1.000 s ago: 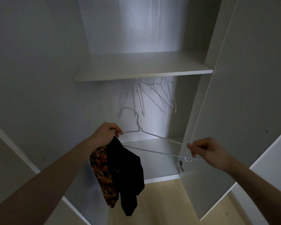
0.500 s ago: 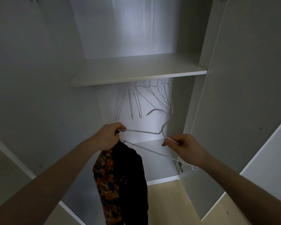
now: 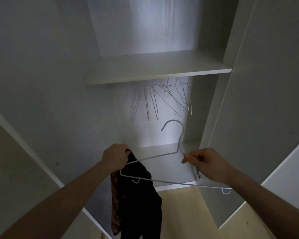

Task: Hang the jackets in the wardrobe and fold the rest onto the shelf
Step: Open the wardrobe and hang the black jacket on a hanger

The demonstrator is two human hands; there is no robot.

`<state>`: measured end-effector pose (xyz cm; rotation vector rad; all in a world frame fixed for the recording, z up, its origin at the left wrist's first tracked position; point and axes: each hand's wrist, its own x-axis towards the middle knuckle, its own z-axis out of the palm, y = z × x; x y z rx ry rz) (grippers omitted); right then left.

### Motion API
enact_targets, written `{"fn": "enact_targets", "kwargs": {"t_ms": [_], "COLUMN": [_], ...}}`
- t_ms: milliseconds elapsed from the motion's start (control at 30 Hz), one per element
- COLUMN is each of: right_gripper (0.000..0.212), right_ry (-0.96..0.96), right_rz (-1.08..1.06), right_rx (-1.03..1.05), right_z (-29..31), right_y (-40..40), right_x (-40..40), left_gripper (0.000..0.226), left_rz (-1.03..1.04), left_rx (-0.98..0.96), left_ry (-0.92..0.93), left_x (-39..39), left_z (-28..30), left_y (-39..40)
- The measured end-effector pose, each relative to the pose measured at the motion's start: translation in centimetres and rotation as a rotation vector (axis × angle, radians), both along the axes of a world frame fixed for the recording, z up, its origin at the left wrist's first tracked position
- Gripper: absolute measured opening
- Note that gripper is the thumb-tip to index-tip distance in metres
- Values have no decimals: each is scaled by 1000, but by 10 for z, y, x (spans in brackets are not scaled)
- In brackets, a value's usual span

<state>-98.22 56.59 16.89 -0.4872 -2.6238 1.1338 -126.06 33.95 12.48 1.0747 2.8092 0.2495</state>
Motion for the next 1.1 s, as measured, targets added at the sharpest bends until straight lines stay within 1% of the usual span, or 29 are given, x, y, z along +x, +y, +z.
{"fn": "enact_targets", "kwargs": {"t_ms": [67,167,300,400,533,700,767,867,1000,1100], "right_gripper": [38,28,31,29,21,22,19,28,29,34], "right_ry": [24,80,150,173,236,290,268,214,156,114], "right_rz": [-30,-87,-130,-135,-189,-209,-189,-142,-99,-57], "right_rx": [28,56,83,110,132,137,145,141,135,94], "right_z": [0,3,15,23,37,50,49,39,19,11], "right_y": [-1,2,10,11,14,15,6,-5,-19,-33], "right_x": [1,5,12,12,11,12,9,0,-14,-27], "left_gripper": [33,32,23,21,23,24,24,24,22,24], "left_rz": [-4,-30,-76,-108,-110,-106,-118,-127,-146,-182], "left_rx": [158,328,490,544,556,577,588,624,700,778], "left_ry": [-56,-76,-74,-72,-57,-76,-86,-113,-171,-225], "left_x": [7,10,8,8,3,-1,2,14,34,54], "left_z": [5,13,28,40,57,75,78,83,99,115], "left_y": [-1,-7,-14,-11,-10,-10,-5,7,25,39]}}
